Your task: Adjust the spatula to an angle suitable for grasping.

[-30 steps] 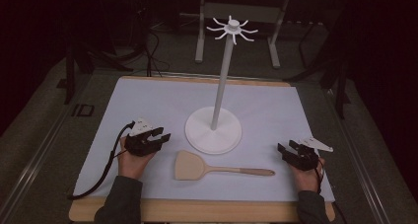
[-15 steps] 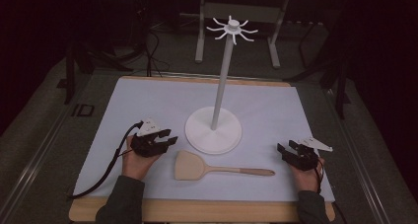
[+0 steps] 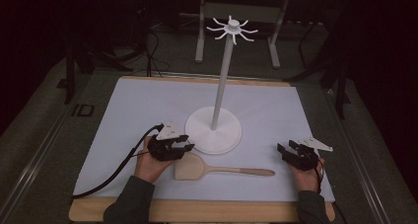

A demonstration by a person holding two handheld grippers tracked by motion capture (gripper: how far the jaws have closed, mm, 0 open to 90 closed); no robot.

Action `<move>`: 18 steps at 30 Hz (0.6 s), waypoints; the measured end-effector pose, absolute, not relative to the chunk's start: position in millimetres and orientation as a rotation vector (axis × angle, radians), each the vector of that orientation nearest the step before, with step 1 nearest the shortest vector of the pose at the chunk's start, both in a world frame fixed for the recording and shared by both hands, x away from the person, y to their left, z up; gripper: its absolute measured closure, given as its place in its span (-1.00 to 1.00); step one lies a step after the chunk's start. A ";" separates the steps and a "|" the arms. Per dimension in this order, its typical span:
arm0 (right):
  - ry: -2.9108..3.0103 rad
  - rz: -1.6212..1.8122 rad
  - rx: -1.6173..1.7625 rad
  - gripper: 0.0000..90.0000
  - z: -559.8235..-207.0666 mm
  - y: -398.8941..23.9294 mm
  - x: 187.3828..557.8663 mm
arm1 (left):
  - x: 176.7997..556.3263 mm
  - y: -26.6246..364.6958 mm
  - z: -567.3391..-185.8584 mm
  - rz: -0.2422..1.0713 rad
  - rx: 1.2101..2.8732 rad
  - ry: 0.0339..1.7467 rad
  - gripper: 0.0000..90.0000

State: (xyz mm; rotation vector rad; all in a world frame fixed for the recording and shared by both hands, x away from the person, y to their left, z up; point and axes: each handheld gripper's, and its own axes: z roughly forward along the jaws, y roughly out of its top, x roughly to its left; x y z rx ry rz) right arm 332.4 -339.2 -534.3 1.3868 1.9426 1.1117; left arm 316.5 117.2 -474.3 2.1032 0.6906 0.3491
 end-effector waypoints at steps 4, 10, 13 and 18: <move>1.945 1.112 1.387 -0.03 -534.4 -339.3 332.6 | 316.0 105.8 -476.5 0.324 2.151 0.646 0.35; 1.947 1.114 1.390 -0.03 -534.5 -339.2 333.1 | 316.1 92.3 -472.7 0.306 2.176 0.606 0.35; 1.947 1.114 1.393 -0.03 -534.5 -339.3 333.1 | 317.3 88.2 -468.4 0.295 2.163 0.588 0.35; 1.948 1.115 1.394 -0.03 -534.5 -339.4 333.2 | 319.0 79.2 -457.7 0.305 2.177 0.545 0.33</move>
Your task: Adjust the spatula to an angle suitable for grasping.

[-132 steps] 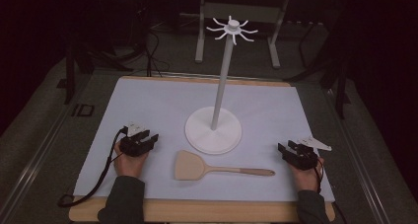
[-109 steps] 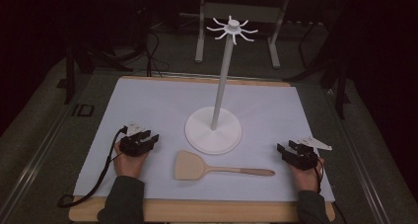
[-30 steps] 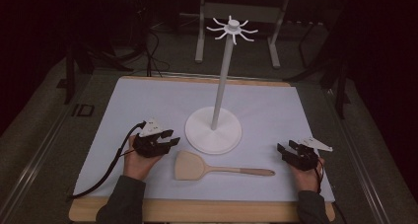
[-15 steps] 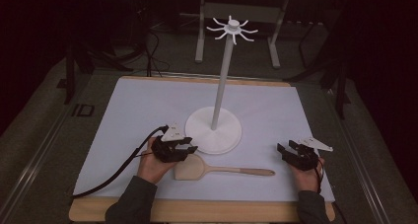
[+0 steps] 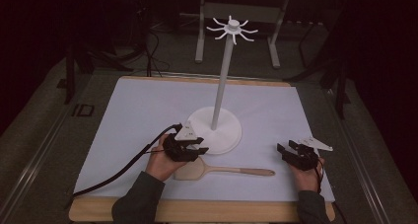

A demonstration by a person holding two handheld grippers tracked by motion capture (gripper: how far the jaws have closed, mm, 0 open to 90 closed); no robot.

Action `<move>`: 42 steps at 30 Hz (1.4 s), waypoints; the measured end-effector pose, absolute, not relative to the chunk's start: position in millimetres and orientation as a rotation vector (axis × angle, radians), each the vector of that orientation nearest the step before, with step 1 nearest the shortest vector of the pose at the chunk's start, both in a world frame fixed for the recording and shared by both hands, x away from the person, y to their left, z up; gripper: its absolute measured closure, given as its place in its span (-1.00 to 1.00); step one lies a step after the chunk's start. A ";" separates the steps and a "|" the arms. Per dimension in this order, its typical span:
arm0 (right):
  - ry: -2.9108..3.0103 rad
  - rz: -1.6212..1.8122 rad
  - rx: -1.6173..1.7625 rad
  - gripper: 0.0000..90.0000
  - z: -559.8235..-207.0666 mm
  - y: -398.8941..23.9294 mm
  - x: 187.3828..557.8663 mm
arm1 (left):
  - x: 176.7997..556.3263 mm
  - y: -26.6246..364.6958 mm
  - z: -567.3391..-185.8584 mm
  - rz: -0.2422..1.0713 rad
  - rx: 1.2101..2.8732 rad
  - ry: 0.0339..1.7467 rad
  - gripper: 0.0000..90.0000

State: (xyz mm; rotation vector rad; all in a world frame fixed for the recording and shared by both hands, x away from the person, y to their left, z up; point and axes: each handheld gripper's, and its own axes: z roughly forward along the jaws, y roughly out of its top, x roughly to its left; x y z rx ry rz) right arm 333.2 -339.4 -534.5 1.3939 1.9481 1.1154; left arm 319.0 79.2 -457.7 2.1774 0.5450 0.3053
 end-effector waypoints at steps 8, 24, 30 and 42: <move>1.950 1.116 1.393 -0.03 -534.5 -339.8 333.2 | 323.9 61.6 -442.9 0.331 2.220 0.467 0.31; 1.954 1.115 1.394 -0.03 -534.5 -339.5 333.4 | 337.4 24.3 -437.5 0.201 2.400 0.310 0.31; 1.954 1.112 1.389 -0.03 -534.7 -339.2 333.5 | 338.4 15.1 -450.2 0.168 2.485 0.295 0.33; 1.955 1.110 1.389 -0.04 -534.8 -339.0 333.6 | 336.3 -2.2 -464.7 0.116 2.590 0.257 0.36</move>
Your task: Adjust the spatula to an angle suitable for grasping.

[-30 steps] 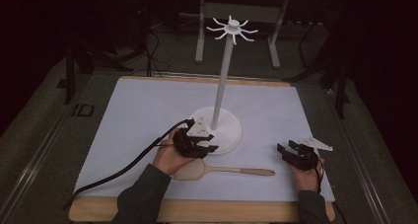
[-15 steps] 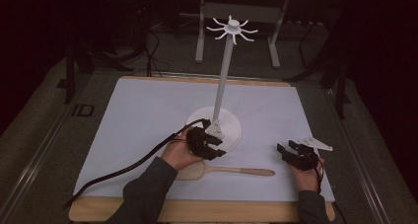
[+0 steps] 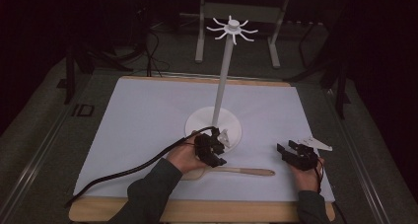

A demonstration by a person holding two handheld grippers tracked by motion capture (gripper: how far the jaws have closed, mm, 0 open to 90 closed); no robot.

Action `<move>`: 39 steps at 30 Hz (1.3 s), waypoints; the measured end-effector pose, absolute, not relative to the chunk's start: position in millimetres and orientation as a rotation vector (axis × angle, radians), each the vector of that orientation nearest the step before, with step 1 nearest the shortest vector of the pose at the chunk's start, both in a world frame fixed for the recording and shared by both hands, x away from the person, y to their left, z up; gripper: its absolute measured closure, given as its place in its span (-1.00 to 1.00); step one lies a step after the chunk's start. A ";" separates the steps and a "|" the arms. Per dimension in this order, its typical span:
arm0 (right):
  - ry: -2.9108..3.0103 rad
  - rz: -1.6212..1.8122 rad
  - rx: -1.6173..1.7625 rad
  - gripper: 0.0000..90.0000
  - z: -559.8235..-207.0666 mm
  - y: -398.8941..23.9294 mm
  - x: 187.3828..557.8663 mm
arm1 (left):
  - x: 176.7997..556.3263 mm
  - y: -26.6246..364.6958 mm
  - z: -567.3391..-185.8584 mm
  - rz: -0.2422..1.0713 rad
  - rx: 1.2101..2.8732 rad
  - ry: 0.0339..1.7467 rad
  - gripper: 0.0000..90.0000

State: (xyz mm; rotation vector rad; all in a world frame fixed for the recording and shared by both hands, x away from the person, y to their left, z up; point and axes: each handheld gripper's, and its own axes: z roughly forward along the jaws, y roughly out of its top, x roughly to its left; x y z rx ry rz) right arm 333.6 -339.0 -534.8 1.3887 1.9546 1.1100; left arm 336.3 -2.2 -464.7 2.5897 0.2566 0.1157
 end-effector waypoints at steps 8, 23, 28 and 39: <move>1.957 1.107 1.387 -0.04 -534.8 -338.9 333.8 | 332.2 -13.6 -476.0 0.116 2.691 0.200 0.44; 1.958 1.113 1.392 -0.04 -534.9 -339.5 334.0 | 333.5 -44.7 -489.2 0.082 2.775 0.109 0.48; 1.958 1.114 1.393 -0.04 -534.9 -339.6 334.1 | 333.9 -51.2 -492.0 0.060 2.789 0.091 0.53; 1.958 1.116 1.396 -0.05 -534.9 -339.7 334.1 | 338.7 -58.6 -498.0 0.014 2.820 0.092 0.61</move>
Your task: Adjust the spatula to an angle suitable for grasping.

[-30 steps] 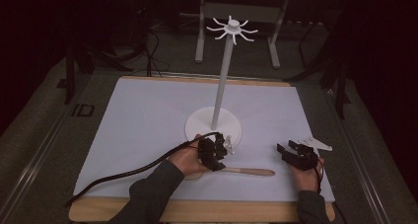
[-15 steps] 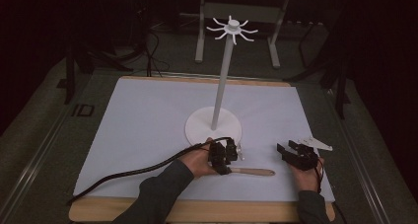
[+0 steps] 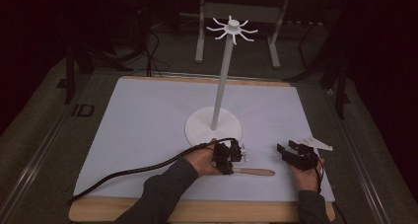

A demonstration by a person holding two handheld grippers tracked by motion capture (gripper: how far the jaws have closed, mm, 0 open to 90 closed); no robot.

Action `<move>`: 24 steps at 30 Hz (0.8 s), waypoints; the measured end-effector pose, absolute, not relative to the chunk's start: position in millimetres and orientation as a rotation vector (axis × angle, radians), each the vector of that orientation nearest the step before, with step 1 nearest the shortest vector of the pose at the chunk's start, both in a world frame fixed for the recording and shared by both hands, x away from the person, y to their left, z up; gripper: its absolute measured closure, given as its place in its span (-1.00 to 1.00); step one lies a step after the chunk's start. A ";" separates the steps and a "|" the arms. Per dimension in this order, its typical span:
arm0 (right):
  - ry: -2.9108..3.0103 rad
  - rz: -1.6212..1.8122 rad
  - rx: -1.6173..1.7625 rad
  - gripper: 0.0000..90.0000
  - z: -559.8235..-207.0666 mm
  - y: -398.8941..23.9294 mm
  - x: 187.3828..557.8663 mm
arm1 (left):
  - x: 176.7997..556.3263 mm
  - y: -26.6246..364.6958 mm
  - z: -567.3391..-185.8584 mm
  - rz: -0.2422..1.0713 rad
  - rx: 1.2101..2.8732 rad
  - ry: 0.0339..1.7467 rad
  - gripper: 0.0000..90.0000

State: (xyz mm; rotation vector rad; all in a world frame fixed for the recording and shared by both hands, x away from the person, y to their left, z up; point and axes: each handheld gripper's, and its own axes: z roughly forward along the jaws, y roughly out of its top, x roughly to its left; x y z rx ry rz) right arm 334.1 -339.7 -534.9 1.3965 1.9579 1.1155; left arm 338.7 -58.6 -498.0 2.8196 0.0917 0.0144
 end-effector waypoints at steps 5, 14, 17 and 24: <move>1.958 1.116 1.396 -0.05 -534.8 -339.8 334.1 | 340.0 -63.3 -500.8 0.002 2.833 0.087 0.61; 1.958 1.115 1.397 -0.05 -534.9 -339.7 334.2 | 340.0 -67.2 -500.0 0.010 2.855 0.063 0.70; 1.958 1.116 1.397 -0.05 -534.9 -339.8 334.1 | 340.7 -66.2 -499.9 0.007 2.850 0.046 0.72; 1.956 1.121 1.396 -0.05 -534.8 -340.5 334.1 | 341.1 -63.9 -495.8 0.031 2.843 0.052 0.74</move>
